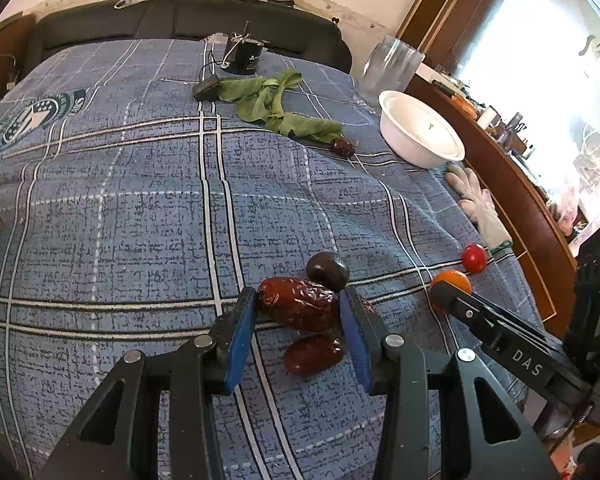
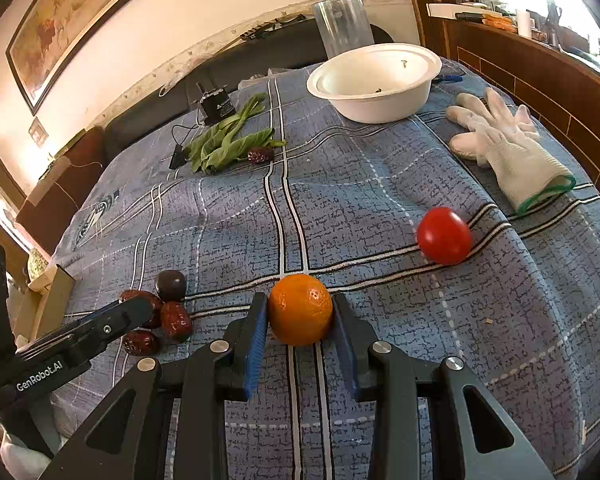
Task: Organize fruits
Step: 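Grasp a red date with the left gripper and lift it toward the tray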
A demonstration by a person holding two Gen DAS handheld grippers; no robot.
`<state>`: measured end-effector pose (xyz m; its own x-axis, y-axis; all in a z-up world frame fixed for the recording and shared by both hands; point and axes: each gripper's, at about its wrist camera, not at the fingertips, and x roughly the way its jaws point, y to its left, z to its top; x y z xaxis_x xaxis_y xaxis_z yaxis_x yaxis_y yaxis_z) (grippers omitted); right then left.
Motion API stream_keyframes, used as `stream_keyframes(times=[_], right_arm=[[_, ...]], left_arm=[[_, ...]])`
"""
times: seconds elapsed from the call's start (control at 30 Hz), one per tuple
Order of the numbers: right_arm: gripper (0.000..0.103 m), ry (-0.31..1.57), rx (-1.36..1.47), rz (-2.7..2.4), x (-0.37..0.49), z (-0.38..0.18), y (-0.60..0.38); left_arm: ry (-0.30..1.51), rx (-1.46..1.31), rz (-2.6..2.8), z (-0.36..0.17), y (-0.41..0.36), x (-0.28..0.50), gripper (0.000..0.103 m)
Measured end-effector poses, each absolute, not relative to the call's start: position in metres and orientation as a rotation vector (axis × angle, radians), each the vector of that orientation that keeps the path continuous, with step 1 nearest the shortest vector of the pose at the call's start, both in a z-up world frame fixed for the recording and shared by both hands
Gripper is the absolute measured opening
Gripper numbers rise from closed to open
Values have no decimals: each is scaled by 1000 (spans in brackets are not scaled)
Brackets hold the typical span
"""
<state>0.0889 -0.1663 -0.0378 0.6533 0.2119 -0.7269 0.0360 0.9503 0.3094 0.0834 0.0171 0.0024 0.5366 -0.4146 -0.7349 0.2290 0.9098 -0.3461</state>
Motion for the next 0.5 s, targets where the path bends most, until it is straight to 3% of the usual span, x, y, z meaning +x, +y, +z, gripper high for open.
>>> stream_keyframes(times=[0.5], right_arm=[[33,810,247,108,80,-29,-153]], left_arm=[[886,-158,-393,4,13,79,38]])
